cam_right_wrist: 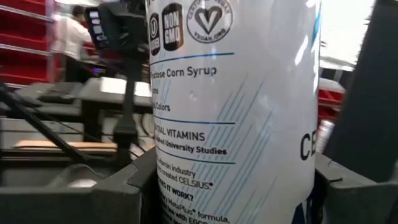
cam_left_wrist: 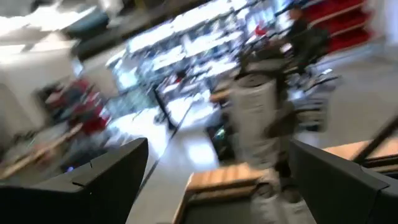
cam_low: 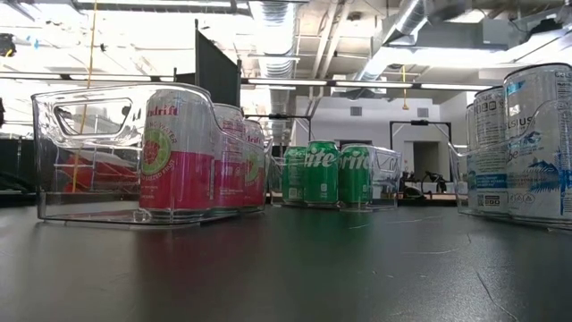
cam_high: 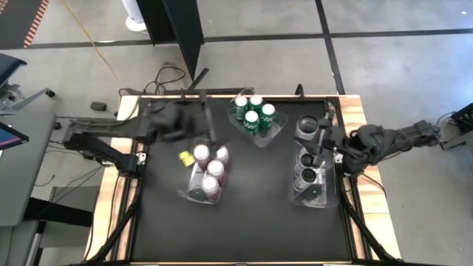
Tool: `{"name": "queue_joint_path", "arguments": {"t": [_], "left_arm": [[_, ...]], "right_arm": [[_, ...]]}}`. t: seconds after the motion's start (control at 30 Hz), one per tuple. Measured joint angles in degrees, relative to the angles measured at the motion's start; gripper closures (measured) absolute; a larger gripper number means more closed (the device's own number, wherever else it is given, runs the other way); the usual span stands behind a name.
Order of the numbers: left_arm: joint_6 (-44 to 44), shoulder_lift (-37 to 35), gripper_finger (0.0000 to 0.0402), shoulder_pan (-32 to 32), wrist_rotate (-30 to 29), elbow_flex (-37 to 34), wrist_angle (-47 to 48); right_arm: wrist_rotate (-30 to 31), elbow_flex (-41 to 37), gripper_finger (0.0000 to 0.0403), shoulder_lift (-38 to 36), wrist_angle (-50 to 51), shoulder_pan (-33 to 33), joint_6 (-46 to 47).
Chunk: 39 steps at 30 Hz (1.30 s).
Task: Sort soda cans
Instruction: Put the white blue soda can into the right transparent bin
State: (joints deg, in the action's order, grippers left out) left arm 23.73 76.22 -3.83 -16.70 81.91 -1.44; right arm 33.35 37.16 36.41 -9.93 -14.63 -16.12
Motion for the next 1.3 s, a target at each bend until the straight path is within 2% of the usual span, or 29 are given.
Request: {"name": "queue_joint_path", "arguments": {"t": [0.1, 0.27, 0.43, 0.63, 0.7, 0.8, 1.0, 1.2, 1.3], "left_arm": [[-3.3, 5.1, 0.0024, 4.2, 1.2, 2.6, 0.0], [-7.4, 12.9, 0.0024, 8.6, 9.5, 6.7, 0.4], [-6.9, 18.5, 0.0024, 10.1, 10.4, 10.3, 0.2], [-6.2, 22.1, 0.0024, 12.1, 10.7, 11.0, -5.0], [-6.5, 22.5, 0.0024, 12.9, 13.5, 11.0, -5.9], [-7.8, 23.1, 0.0024, 14.2, 19.5, 11.1, -7.3], [-9.7, 24.2, 0.0024, 16.1, 22.9, 11.1, -8.7], [-9.7, 24.3, 0.0024, 16.3, 26.5, 11.0, -7.0], [-9.5, 24.3, 0.0024, 16.3, 30.6, 11.0, -6.9]], "right_arm": [[9.0, -4.6, 0.0156, -4.2, -0.9, -6.2, -0.7], [22.4, -10.5, 0.0156, -6.3, -2.7, -14.1, -0.5], [38.8, -14.1, 0.0156, -5.6, -6.9, -20.7, -0.3], [52.5, -16.4, 0.0156, -3.9, -7.5, -29.1, 1.9], [56.9, -16.8, 0.0156, -2.7, -7.4, -32.1, 2.8], [56.5, -17.0, 0.0156, -1.3, -7.3, -35.0, 5.3], [56.5, -17.0, 0.0156, 0.9, -6.9, -38.3, 7.0], [56.6, -16.7, 0.0156, -0.2, -8.3, -49.9, 4.0], [56.6, -16.3, 0.0156, -0.1, -8.9, -55.7, 3.2]]}}
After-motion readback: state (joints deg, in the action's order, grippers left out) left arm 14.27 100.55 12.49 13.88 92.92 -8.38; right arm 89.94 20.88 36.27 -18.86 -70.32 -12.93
